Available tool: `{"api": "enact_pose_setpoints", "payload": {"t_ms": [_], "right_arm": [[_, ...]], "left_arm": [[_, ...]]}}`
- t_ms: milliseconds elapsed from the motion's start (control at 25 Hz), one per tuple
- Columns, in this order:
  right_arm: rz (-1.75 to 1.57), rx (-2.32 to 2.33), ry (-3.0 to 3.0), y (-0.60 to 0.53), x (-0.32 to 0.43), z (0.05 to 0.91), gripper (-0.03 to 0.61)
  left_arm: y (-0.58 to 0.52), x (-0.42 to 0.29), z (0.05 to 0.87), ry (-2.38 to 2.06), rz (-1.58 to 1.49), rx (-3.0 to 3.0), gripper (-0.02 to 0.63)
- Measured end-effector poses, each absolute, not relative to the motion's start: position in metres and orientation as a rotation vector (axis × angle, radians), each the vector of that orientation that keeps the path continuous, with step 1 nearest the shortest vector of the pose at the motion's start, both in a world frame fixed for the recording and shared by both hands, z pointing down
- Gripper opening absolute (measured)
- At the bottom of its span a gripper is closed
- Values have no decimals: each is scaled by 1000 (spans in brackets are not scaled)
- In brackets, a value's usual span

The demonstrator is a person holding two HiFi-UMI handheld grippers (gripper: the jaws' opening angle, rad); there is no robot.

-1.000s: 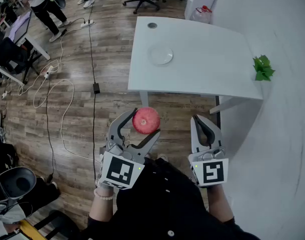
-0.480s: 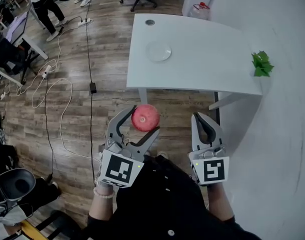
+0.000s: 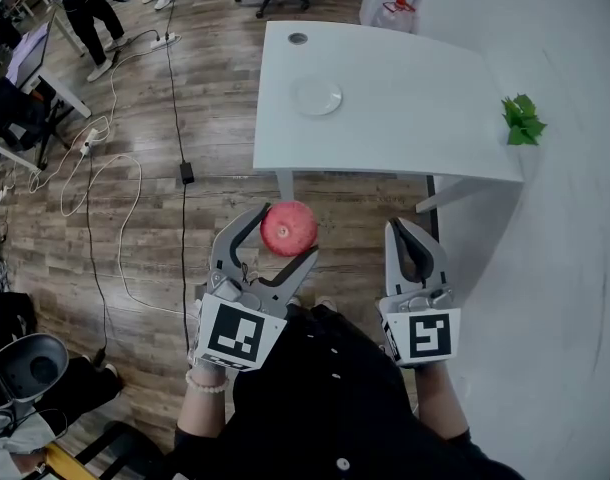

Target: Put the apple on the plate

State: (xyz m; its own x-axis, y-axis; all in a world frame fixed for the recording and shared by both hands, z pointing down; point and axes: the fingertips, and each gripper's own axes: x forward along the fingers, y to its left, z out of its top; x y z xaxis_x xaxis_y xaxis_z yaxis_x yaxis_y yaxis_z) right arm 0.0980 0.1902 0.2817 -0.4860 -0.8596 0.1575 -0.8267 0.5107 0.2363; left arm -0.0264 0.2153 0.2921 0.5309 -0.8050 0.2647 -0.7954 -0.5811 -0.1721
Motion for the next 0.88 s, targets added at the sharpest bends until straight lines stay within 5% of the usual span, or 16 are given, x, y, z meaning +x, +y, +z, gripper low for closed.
{"api": "enact_pose_setpoints", "payload": {"t_ms": [880], "right_arm": [[-202,1523,-2436,228,67,281,41]], "left_arm": [[238,-59,289,1322,-443,-2741,356]]}}
